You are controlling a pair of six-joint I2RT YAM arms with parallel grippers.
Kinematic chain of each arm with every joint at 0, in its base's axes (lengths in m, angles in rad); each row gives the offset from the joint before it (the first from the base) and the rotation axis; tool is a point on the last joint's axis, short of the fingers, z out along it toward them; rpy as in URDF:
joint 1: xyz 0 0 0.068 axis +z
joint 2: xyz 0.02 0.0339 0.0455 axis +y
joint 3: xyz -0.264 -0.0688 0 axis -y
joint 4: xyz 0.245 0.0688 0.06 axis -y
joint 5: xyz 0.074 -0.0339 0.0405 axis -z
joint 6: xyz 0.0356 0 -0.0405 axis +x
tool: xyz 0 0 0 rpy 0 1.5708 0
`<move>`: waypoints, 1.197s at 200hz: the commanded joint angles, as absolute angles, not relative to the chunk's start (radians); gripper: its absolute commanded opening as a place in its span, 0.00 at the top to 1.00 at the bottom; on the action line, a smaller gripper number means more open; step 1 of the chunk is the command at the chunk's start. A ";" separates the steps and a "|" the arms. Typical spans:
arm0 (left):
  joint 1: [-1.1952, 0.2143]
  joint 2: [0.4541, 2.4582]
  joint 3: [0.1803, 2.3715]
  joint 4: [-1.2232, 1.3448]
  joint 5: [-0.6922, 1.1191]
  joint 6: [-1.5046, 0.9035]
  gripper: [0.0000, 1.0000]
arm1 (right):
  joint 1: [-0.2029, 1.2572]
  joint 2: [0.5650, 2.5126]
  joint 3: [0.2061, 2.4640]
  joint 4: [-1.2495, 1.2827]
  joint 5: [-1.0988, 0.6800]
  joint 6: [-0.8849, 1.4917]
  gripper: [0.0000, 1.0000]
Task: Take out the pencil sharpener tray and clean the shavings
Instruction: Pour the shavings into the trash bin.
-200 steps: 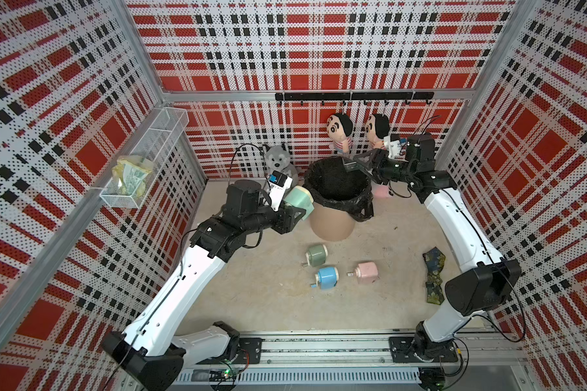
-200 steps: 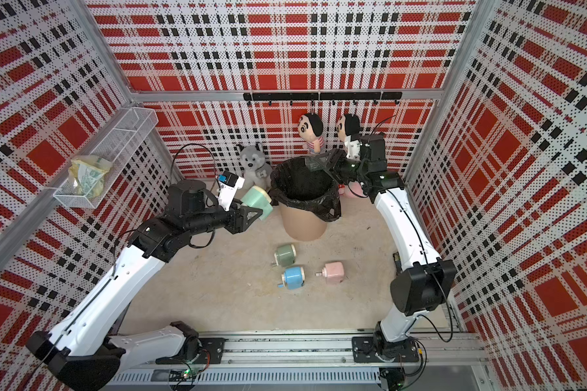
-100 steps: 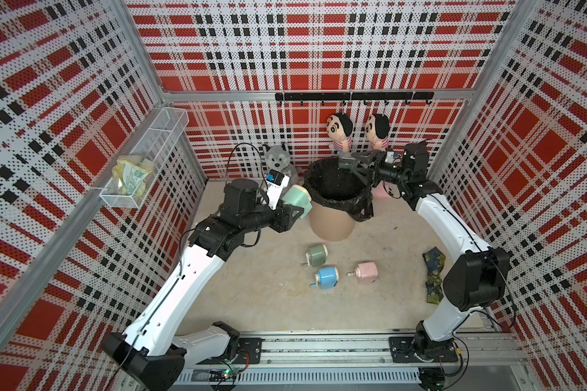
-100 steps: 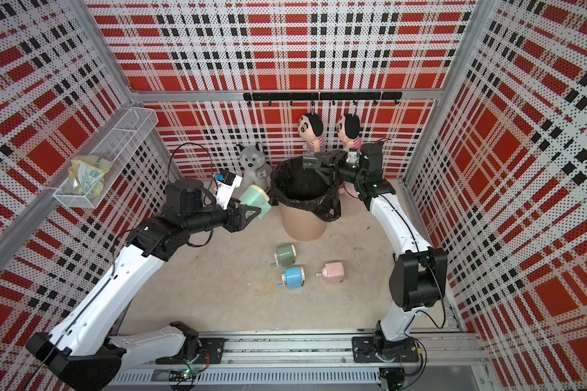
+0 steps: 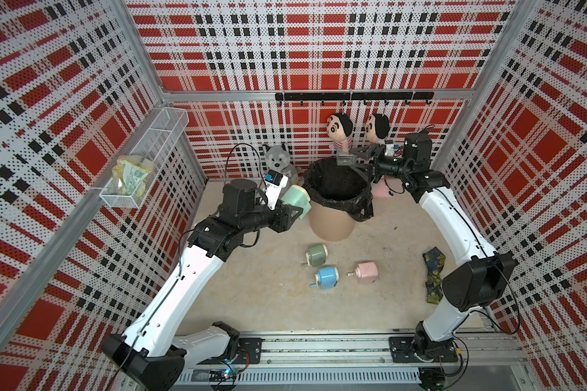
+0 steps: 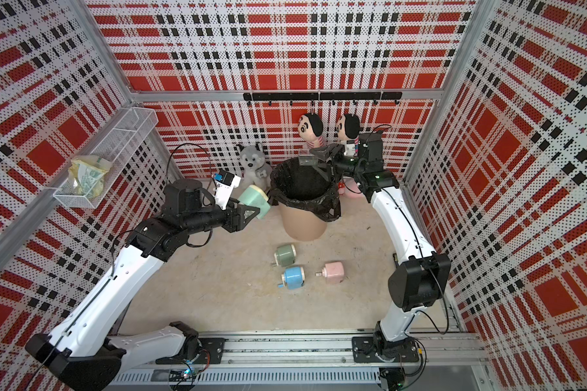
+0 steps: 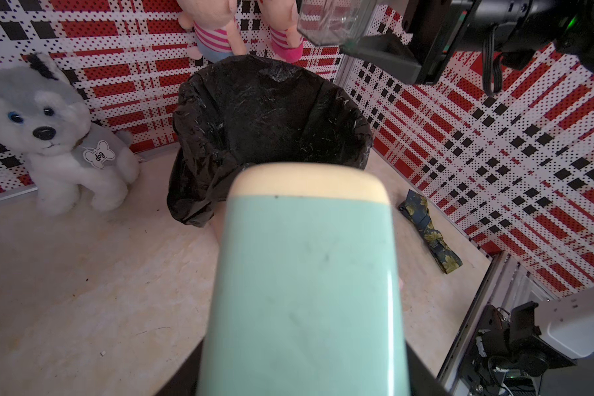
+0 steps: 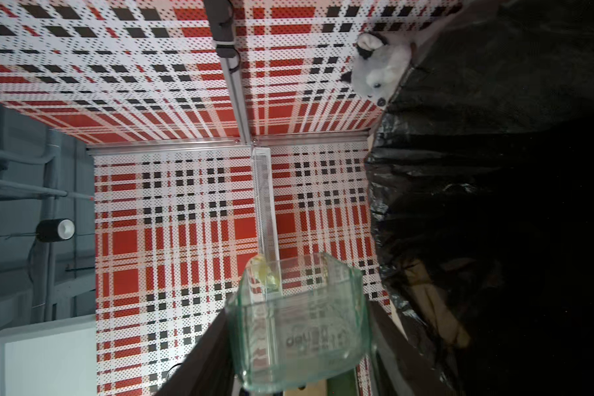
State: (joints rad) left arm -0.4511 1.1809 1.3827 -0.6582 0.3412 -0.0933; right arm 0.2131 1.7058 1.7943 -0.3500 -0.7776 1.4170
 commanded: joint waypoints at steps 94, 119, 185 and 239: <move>-0.439 1.137 1.383 -0.615 0.358 -0.103 0.49 | 0.187 1.664 1.840 -0.440 -0.703 1.222 0.46; -0.439 1.141 1.384 -0.617 0.334 -0.104 0.49 | 0.182 1.654 1.862 -0.435 -0.650 1.152 0.46; -0.437 1.146 1.355 -0.612 0.280 -0.103 0.49 | 0.111 1.457 1.633 -0.411 -0.346 0.919 0.46; -0.440 1.137 1.292 -0.572 0.212 -0.105 0.50 | 0.106 1.222 1.273 -0.359 -0.009 0.767 0.47</move>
State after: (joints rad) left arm -0.4446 1.1622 1.3216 -0.6468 0.2569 -0.1028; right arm 0.1062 1.3132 1.4147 -0.4038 -0.2092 0.8608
